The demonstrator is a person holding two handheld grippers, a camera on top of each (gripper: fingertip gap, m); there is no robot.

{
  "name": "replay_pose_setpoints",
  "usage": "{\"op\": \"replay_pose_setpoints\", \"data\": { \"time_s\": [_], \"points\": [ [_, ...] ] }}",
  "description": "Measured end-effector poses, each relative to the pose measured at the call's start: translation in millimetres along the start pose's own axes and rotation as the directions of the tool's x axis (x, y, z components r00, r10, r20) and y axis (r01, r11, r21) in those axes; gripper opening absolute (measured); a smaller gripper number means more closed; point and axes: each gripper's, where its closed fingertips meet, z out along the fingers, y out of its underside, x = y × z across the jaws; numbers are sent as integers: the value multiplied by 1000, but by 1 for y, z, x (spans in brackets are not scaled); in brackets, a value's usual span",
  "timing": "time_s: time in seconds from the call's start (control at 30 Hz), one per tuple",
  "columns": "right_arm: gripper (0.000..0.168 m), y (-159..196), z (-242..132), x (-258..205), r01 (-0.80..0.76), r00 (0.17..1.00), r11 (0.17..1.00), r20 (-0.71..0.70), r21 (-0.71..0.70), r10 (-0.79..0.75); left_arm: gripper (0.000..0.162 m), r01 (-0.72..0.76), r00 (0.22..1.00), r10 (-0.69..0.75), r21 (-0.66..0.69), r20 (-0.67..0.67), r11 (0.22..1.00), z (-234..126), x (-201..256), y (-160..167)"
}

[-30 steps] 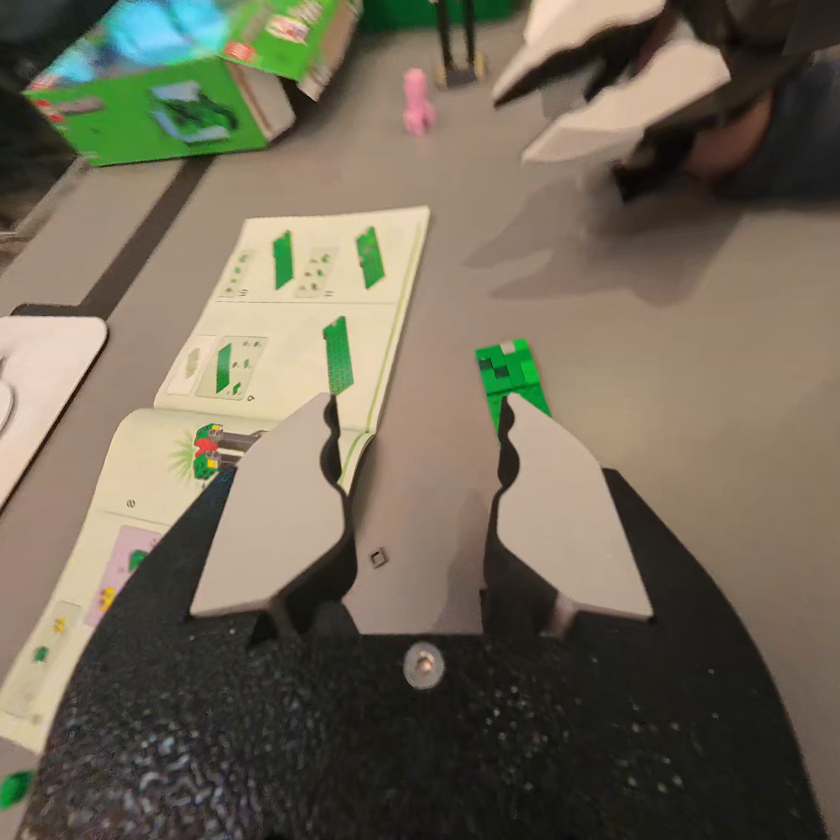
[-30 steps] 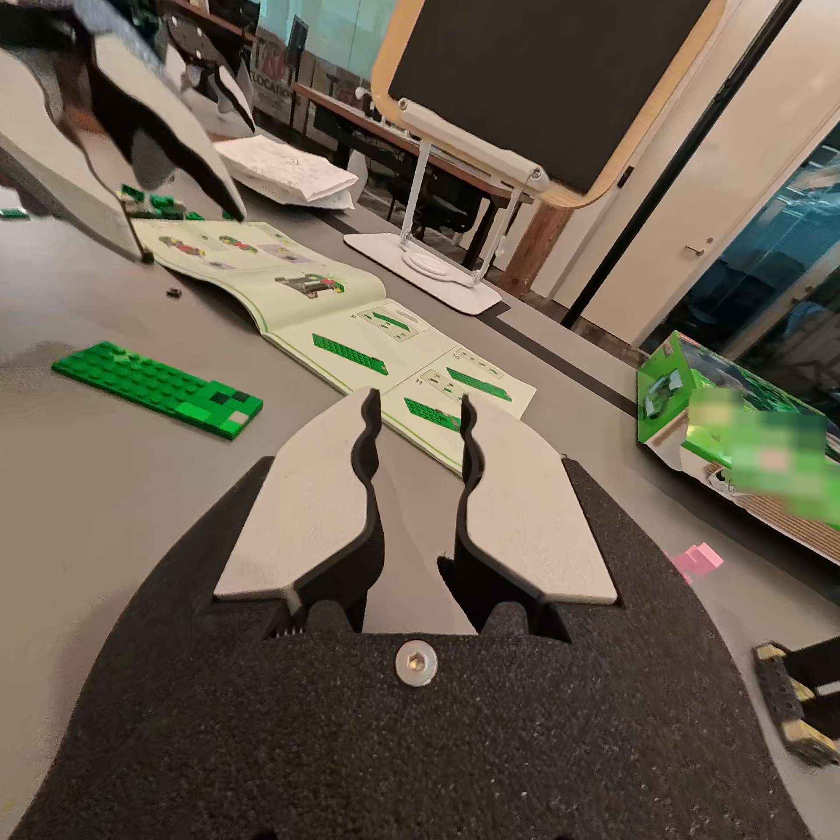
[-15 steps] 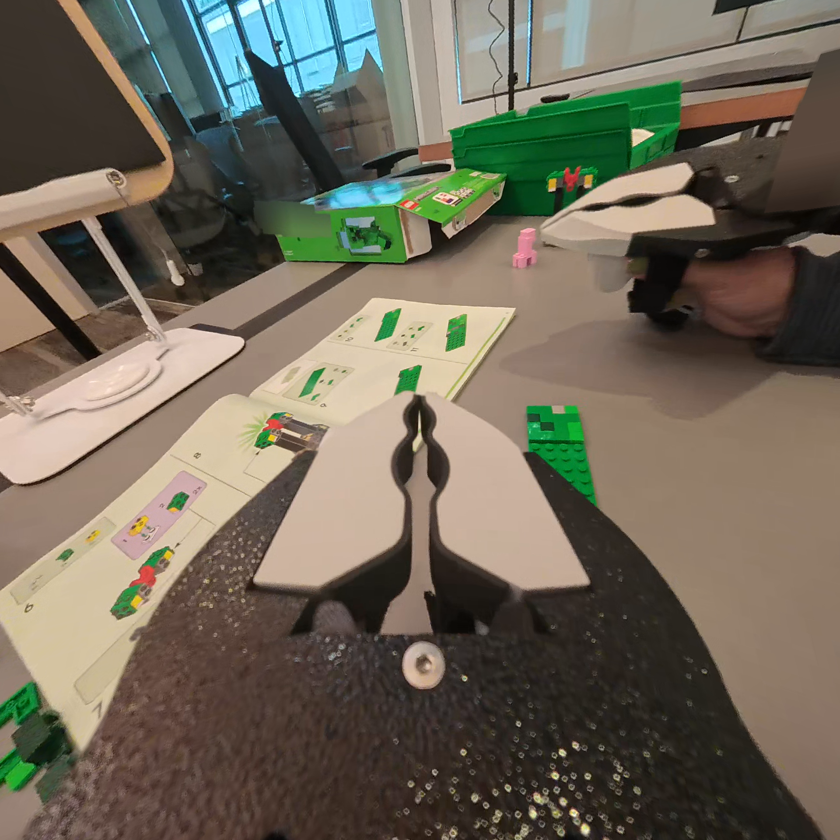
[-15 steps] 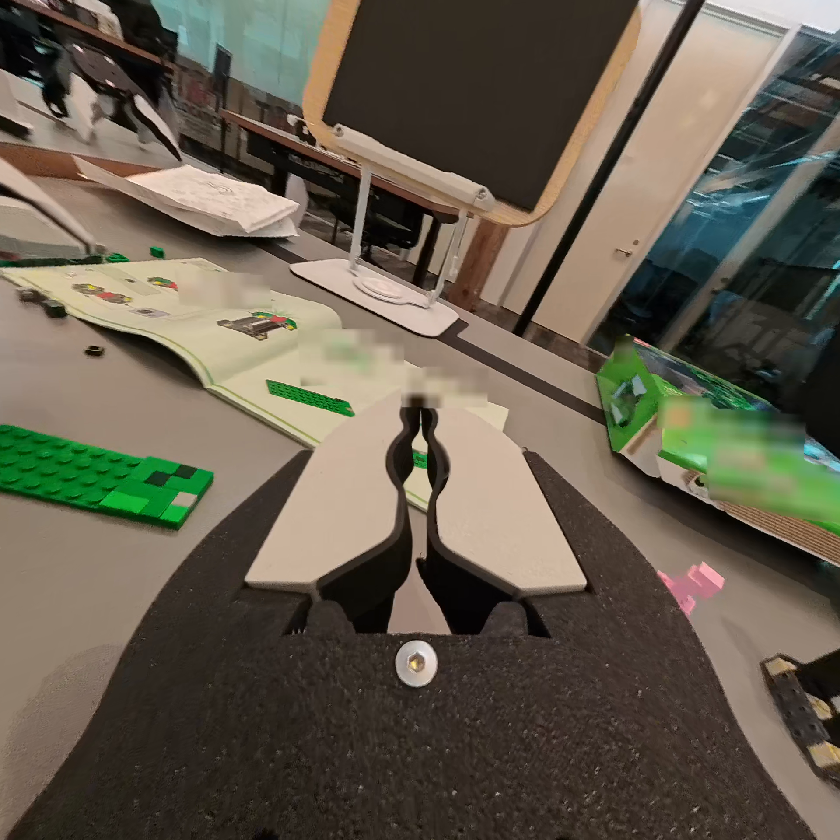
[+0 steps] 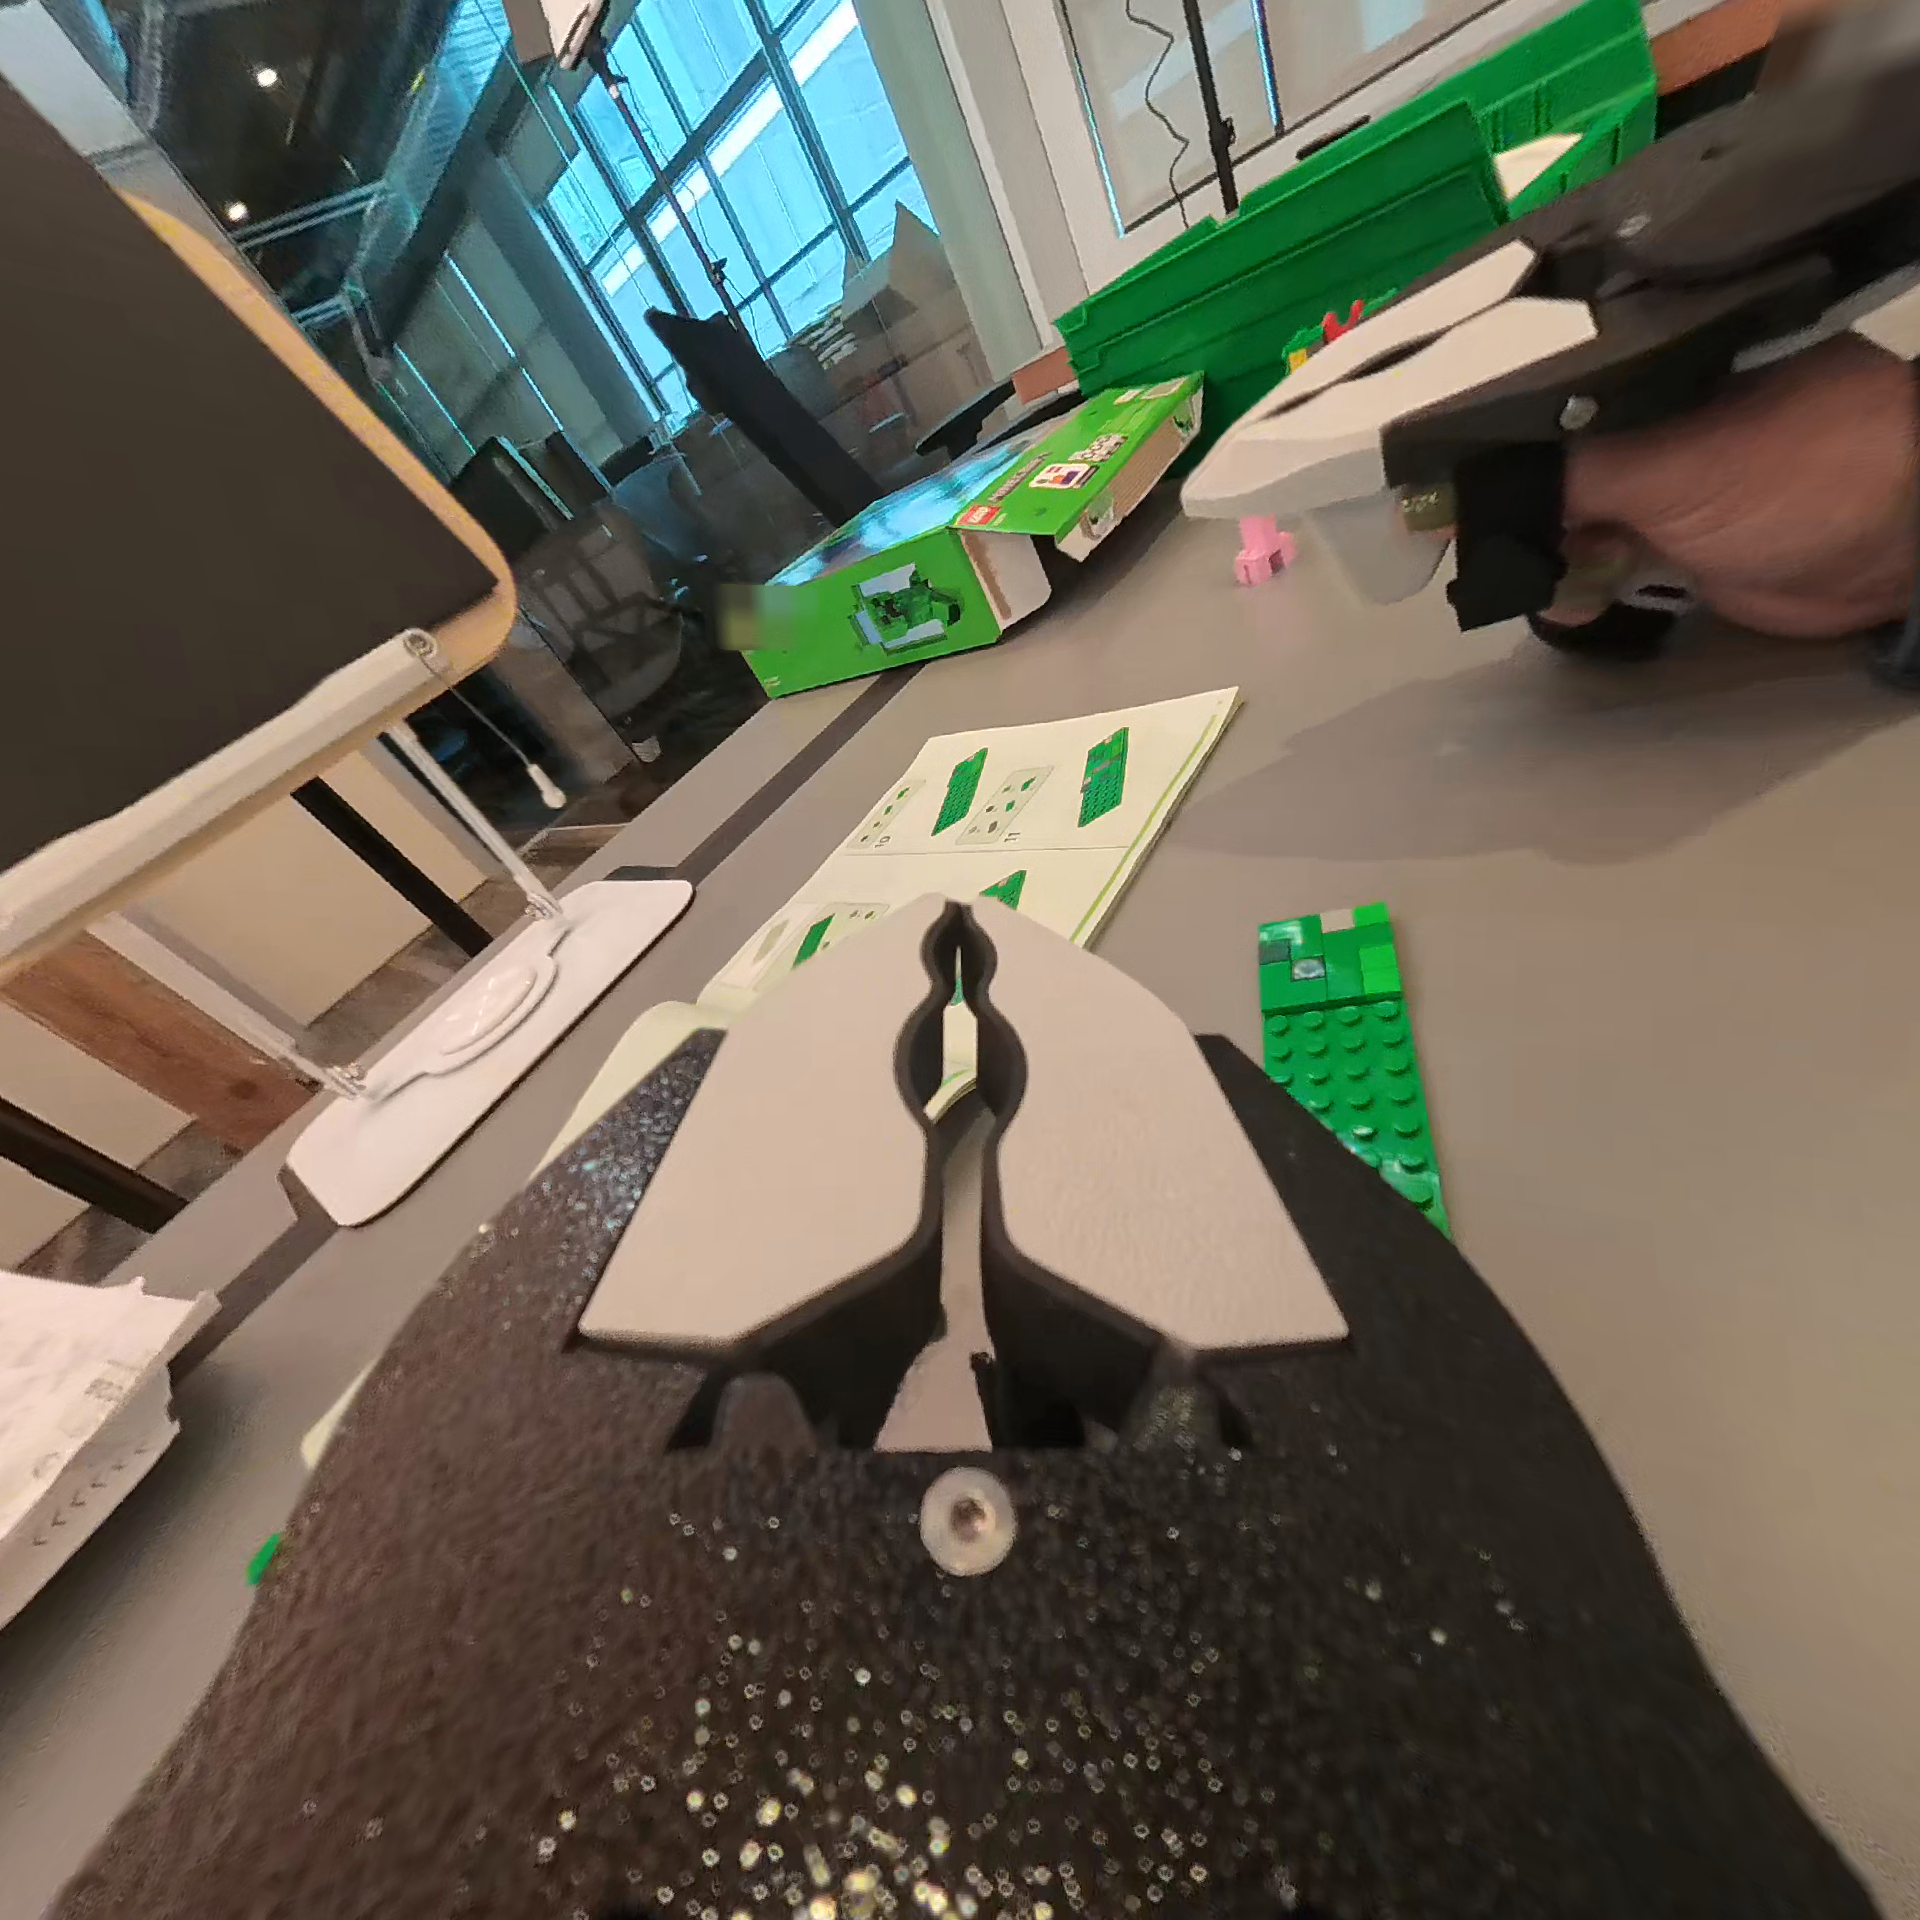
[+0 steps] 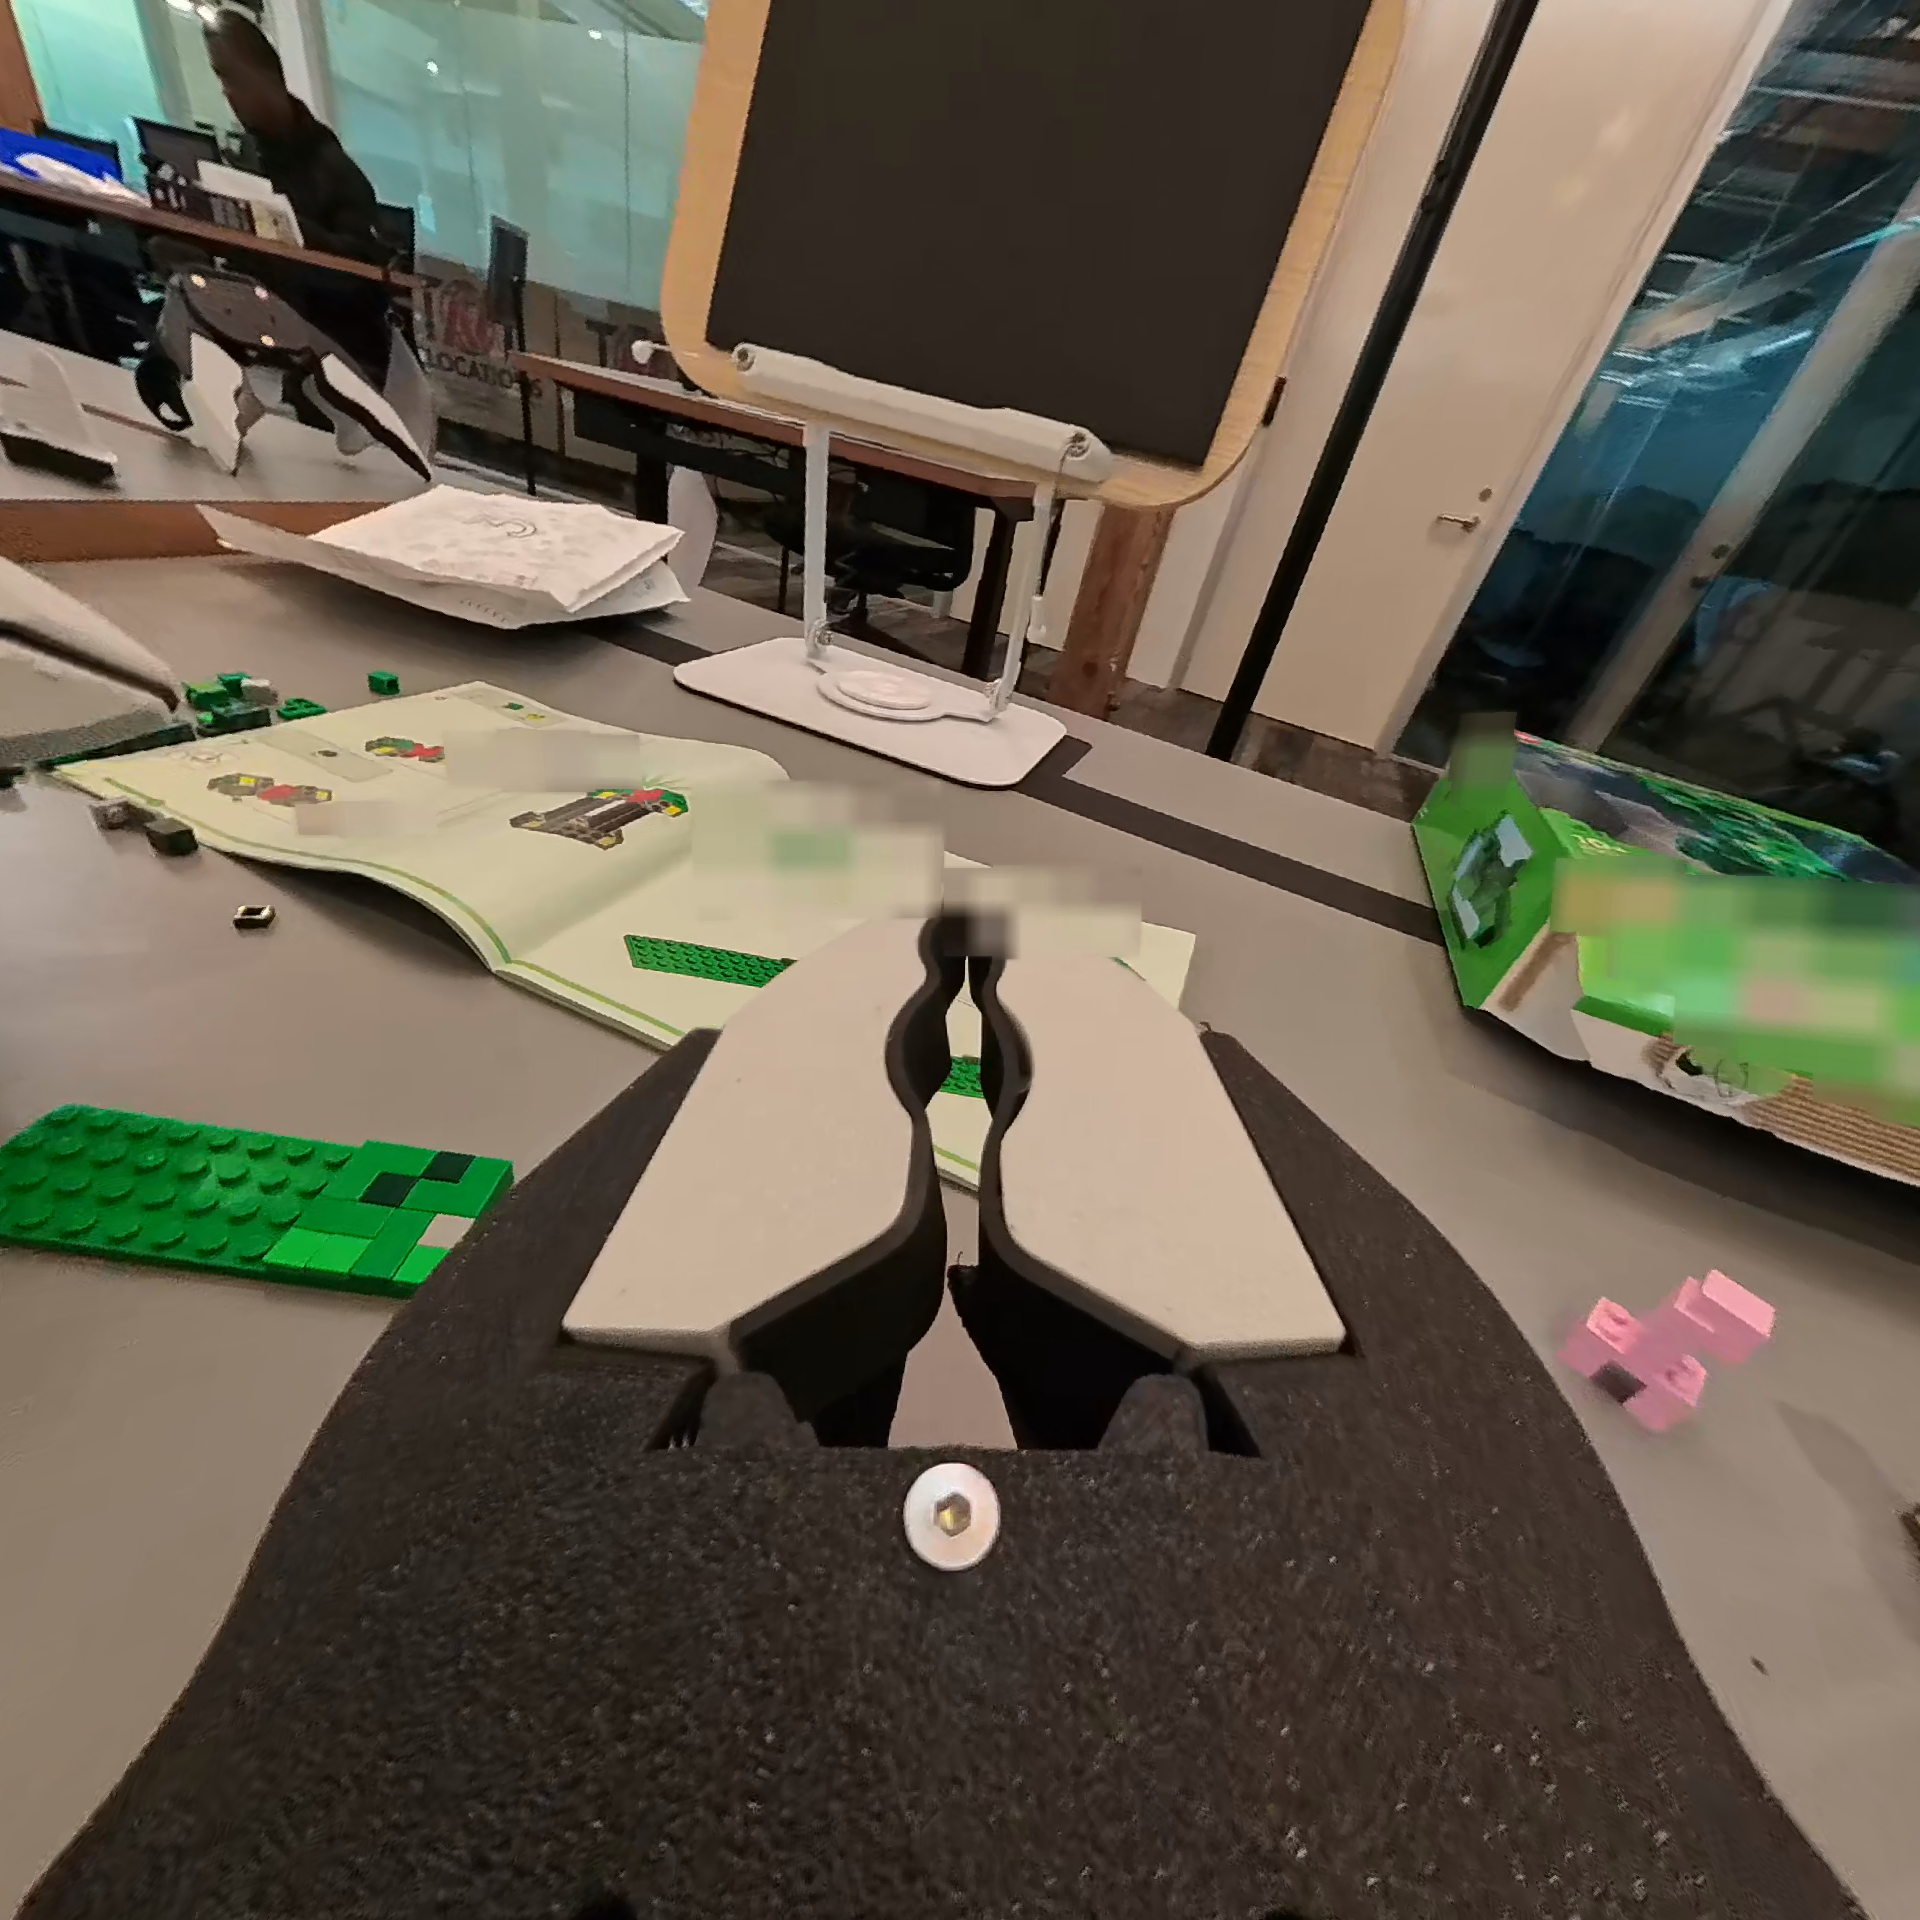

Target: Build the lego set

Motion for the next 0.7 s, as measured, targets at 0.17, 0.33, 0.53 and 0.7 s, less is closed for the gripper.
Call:
{"op": "replay_pose_setpoints", "data": {
  "time_s": [0.17, 0.33, 0.53, 0.7],
  "points": [
    [0, -1, -2, -4, 36, 999, 999, 11, 5, -36, 0, -29, 999, 30, 8, -35, 1000, 0, 9, -1],
    [0, 1, -2, -12, 99, 995, 995, 31, -11, -98, 0, -22, 1000, 21, -45, -14, 999, 3, 8, 6],
    [0, 2, -3, -17, 122, 990, 993, 65, -7, -121, 0, 18, 999, -20, -45, -35, 999, 3, 8, 7],
    [0, 3, -3, -18, 140, 988, 990, 63, -11, -139, 0, 27, 998, -29, -45, -53, 999, 3, 10, 9]
  ]
}}
